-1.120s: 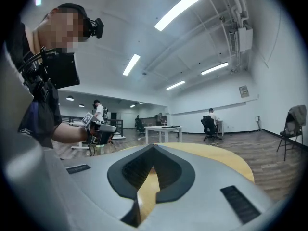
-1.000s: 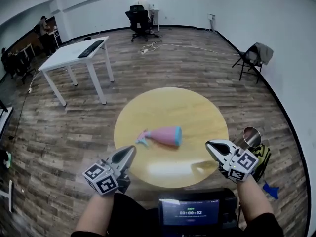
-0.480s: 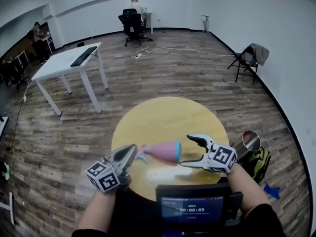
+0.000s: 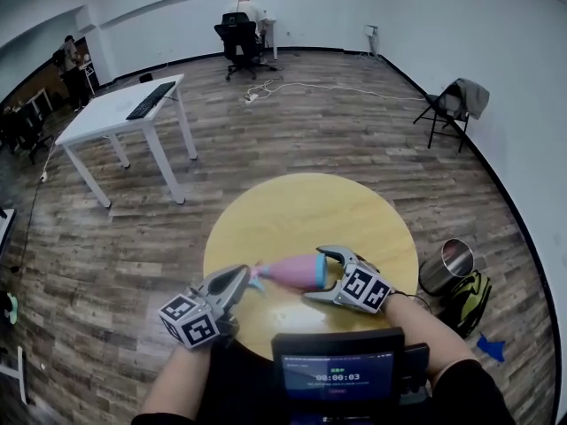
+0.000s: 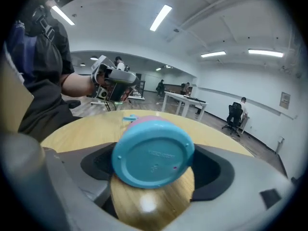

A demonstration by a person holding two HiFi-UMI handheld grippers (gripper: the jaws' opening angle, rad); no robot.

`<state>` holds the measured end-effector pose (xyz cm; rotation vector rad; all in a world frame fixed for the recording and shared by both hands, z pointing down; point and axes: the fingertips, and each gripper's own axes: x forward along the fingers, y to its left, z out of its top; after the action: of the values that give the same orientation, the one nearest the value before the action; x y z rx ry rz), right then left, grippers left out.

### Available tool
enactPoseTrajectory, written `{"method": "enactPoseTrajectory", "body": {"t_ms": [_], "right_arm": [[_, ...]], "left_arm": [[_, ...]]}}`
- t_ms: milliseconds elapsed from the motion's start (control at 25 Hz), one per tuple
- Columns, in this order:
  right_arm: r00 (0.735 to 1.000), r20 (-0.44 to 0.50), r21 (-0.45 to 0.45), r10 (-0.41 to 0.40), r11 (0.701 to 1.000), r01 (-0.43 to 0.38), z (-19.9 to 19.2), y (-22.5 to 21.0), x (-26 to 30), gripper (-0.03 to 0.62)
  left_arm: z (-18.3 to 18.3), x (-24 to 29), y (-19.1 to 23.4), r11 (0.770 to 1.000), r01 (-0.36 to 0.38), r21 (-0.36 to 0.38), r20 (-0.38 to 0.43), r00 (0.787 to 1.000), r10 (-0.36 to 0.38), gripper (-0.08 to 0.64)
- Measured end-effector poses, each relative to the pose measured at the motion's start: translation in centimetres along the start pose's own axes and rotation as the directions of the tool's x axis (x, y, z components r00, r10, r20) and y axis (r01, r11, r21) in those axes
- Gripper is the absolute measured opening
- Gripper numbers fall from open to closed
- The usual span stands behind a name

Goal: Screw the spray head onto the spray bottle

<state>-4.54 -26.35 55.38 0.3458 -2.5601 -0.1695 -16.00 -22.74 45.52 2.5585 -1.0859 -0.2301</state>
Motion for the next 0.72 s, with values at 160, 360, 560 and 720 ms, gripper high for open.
{"method": "enactPoseTrajectory", "body": {"t_ms": [160, 360, 560, 720], "right_arm": [[0.999, 0.0, -0.048, 0.039, 0.998, -0.039, 0.8, 0.3, 0.5, 0.44], [0.987, 0.151, -0.179, -0.054, 0.981, 0.081, 6.2, -0.7, -5.8, 0.44], [0.955, 0.273, -0.325, -0.117, 0.923, 0.206, 11.7, -0.7, -12.0, 0.44], [0.94, 0.318, -0.375, -0.122, 0.895, 0.243, 14.0, 0.3, -13.9, 0.44]], "left_arm": [[0.2, -0.5, 1.4, 1.0, -0.013, -0.009, 0.005, 1.0, 0.013, 0.006], [3.9, -1.4, 1.7, 0.999, -0.005, -0.037, 0.022, 1.0, 0.006, 0.008], [7.0, -0.1, -1.4, 0.901, 0.28, -0.331, 0.002, 0.955, -0.296, 0.128], [6.9, 1.8, -5.3, 0.751, 0.436, -0.497, -0.063, 0.844, -0.532, 0.38]]}}
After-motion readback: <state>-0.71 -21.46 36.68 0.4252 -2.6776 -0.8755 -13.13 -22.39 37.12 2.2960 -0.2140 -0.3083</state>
